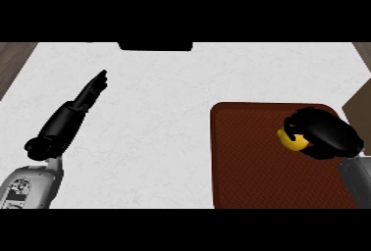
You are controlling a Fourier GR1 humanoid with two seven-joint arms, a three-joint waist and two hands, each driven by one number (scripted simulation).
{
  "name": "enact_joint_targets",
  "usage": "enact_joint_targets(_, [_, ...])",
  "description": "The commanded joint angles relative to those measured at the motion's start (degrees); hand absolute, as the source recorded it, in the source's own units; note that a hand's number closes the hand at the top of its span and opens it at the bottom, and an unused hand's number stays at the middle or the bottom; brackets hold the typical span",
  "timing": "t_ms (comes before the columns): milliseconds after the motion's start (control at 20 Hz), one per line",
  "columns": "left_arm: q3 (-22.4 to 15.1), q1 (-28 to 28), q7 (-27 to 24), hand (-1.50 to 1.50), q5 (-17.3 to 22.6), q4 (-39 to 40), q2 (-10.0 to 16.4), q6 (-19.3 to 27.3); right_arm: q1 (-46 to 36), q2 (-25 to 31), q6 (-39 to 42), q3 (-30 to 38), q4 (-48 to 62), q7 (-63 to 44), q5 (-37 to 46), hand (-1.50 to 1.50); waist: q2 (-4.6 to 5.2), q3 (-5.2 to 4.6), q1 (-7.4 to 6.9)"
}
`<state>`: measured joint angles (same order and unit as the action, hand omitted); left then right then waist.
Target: Pick the lemon from the tray and place it in the cardboard box
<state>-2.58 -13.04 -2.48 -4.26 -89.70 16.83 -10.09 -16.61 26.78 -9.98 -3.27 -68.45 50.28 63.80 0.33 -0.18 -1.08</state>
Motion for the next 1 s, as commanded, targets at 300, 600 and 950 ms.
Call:
enact_joint_targets(300, [-1.47,-1.02,-0.89,0.00,-0.44,1.17,-0.93,-0.61,-13.17,-11.77,10.13,14.80,12.31,-47.68,-0.40,1.50,1.06,-0.08,-2.92])
enact_joint_targets(600, [-0.22,-1.07,-0.77,0.00,-0.23,0.98,0.08,-1.19,-31.65,-13.34,9.88,10.75,16.53,-66.41,11.04,1.50,0.14,0.09,-1.90])
enact_joint_targets(950, [0.54,0.73,-1.40,0.00,-1.00,1.93,-1.23,0.46,-41.15,-13.22,8.31,14.64,14.53,-79.97,12.75,1.50,-0.31,0.12,0.02])
